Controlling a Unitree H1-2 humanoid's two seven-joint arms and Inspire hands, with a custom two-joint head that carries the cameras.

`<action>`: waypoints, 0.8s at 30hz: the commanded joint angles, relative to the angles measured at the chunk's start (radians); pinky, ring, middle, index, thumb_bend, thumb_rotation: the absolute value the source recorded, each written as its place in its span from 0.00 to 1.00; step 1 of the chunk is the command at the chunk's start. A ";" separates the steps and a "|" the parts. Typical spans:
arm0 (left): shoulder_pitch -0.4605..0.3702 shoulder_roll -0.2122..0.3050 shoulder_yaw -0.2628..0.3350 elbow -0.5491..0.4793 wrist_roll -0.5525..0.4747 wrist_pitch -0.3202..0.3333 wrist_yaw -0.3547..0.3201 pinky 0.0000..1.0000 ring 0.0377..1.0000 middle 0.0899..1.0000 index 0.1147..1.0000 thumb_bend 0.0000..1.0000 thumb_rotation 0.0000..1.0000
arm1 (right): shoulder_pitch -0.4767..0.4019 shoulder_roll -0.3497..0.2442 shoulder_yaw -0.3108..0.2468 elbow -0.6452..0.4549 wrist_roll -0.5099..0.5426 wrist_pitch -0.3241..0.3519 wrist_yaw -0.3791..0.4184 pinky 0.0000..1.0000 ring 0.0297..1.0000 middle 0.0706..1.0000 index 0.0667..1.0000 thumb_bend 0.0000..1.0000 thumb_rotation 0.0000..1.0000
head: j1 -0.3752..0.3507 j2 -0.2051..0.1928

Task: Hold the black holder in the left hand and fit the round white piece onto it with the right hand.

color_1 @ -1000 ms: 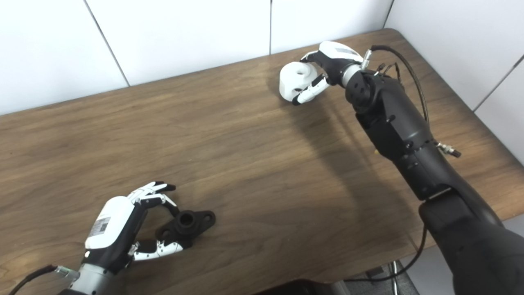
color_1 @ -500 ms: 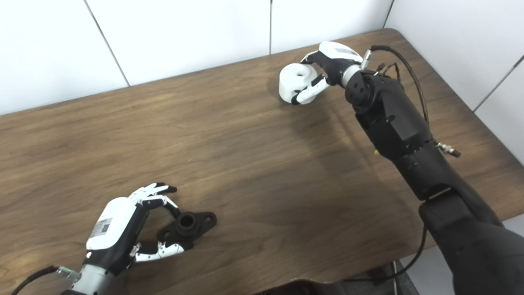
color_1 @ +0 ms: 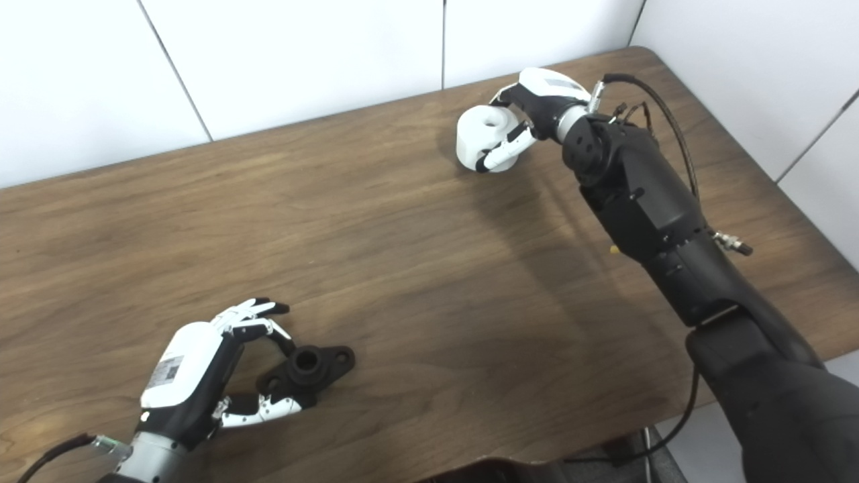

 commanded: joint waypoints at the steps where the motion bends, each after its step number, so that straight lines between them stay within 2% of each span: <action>1: 0.026 0.014 -0.003 0.011 -0.005 0.038 -0.053 0.87 0.89 0.81 0.42 0.52 0.05 | -0.052 -0.037 -0.008 -0.024 -0.014 -0.009 -0.024 0.92 0.92 0.86 0.74 0.70 0.36 | -0.001 0.001; 11: 0.024 0.011 0.001 0.007 -0.005 0.040 -0.059 0.87 0.89 0.81 0.42 0.52 0.05 | -0.055 -0.037 -0.007 -0.026 -0.014 0.001 -0.014 0.92 0.92 0.86 0.73 0.68 0.36 | 0.001 0.008; 18: 0.025 0.006 0.002 0.001 0.001 0.044 -0.066 0.87 0.89 0.81 0.42 0.52 0.05 | -0.057 -0.042 -0.005 -0.018 -0.010 -0.016 -0.023 0.95 0.94 0.87 0.73 0.68 0.35 | 0.004 0.009; 24: 0.025 0.007 0.003 0.001 0.001 0.042 -0.069 0.88 0.89 0.81 0.42 0.52 0.05 | -0.058 -0.043 -0.003 -0.019 -0.006 -0.024 -0.025 0.94 0.94 0.87 0.71 0.68 0.33 | 0.004 0.009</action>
